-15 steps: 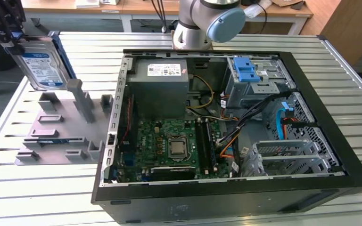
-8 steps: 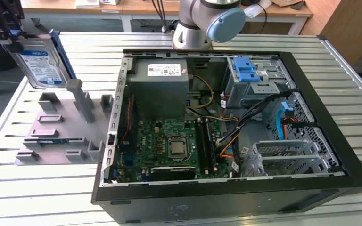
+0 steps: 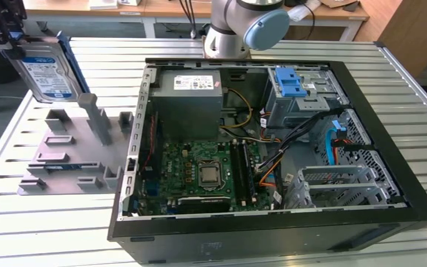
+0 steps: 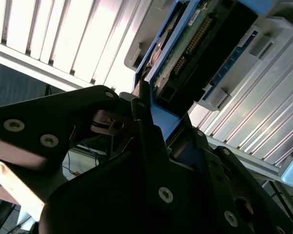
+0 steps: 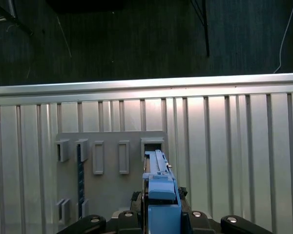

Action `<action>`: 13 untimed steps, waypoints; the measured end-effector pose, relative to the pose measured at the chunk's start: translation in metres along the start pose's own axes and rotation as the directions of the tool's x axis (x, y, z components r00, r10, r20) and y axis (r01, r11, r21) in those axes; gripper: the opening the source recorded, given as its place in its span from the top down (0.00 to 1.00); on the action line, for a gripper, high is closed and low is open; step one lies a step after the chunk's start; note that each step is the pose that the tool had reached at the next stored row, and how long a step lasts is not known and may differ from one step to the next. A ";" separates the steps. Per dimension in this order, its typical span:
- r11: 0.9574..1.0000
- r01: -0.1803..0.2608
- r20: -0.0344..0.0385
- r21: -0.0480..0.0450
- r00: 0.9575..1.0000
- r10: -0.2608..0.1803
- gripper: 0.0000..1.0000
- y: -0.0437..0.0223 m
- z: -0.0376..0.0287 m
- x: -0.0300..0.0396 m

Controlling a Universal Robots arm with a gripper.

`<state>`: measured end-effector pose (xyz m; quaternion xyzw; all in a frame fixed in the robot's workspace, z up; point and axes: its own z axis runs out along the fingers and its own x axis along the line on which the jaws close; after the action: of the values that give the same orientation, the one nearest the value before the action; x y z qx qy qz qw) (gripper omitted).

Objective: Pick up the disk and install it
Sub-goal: 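Pick up the disk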

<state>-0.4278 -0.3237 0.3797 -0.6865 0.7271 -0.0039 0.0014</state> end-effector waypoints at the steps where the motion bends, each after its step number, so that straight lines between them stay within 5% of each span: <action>1: 1.000 0.000 0.000 0.000 1.000 0.000 0.64 0.0000 -0.0009 0.0000; 13: 1.000 0.000 0.000 0.000 1.000 0.000 0.64 -0.0001 -0.0097 0.0000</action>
<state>-0.4278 -0.3237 0.3894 -0.6865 0.7271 -0.0039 0.0013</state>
